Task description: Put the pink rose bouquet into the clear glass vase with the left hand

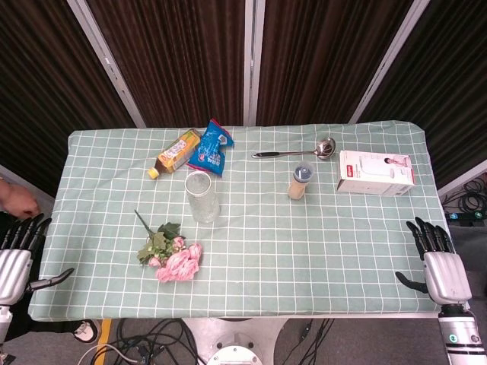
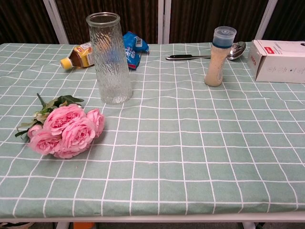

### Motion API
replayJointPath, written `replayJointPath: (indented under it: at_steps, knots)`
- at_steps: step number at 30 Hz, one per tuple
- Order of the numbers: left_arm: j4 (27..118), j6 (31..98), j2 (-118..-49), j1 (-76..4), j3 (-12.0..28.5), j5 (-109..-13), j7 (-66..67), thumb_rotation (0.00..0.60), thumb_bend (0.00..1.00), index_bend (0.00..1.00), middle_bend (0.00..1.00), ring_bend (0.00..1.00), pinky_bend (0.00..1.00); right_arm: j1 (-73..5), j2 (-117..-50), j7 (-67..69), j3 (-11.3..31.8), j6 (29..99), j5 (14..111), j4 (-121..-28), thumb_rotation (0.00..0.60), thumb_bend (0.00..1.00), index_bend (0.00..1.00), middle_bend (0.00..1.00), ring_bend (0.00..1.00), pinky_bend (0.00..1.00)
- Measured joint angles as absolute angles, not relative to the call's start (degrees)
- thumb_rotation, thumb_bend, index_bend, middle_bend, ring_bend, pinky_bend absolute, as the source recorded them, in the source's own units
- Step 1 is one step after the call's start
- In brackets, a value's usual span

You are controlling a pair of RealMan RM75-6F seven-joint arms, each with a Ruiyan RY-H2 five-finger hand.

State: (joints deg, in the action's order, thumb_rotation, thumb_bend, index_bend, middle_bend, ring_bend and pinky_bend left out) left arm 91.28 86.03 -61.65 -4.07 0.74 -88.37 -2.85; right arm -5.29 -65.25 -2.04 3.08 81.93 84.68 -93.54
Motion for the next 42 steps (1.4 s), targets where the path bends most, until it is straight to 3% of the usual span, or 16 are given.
replayJointPath:
  at_steps: [9, 12, 14, 24, 42]
  knots:
    - [91.2, 85.2, -62.4, -4.8, 0.7, -89.0, -1.4, 0.147, 0.0, 0.04, 0.0, 0.0, 0.04, -5.9, -64.3, -2.9, 3.8, 81.8, 84.6, -95.2, 0.6, 0.04, 0.0, 0.0, 0.0, 0.0]
    - [91.2, 84.9, -62.7, -5.0, 0.1, -90.1, -2.1, 0.294, 0.0, 0.04, 0.0, 0.0, 0.08, -6.1, -64.4, -2.5, 3.8, 81.3, 84.5, -95.2, 0.6, 0.04, 0.0, 0.0, 0.0, 0.0]
    - [91.1, 84.1, -62.8, -5.3, -1.1, -91.9, -3.0, 0.359, 0.0, 0.04, 0.0, 0.0, 0.08, -6.4, -64.1, -1.5, 3.9, 80.8, 84.3, -95.5, 0.6, 0.05, 0.0, 0.0, 0.0, 0.0]
    - [91.5, 79.7, -65.9, -9.5, -3.4, -99.5, 3.1, 0.598, 0.0, 0.04, 0.0, 0.0, 0.08, -7.4, -61.7, -4.3, 4.0, 79.2, 84.0, -99.5, 0.6, 0.05, 0.0, 0.0, 0.0, 0.0]
    - [101.1, 64.4, -66.4, -20.7, -1.7, -99.0, 13.1, 0.6, 0.0, 0.04, 0.0, 0.0, 0.15, -8.9, -62.7, -4.7, 5.0, 76.4, 79.6, -98.8, 0.6, 0.05, 0.0, 0.0, 0.0, 0.0]
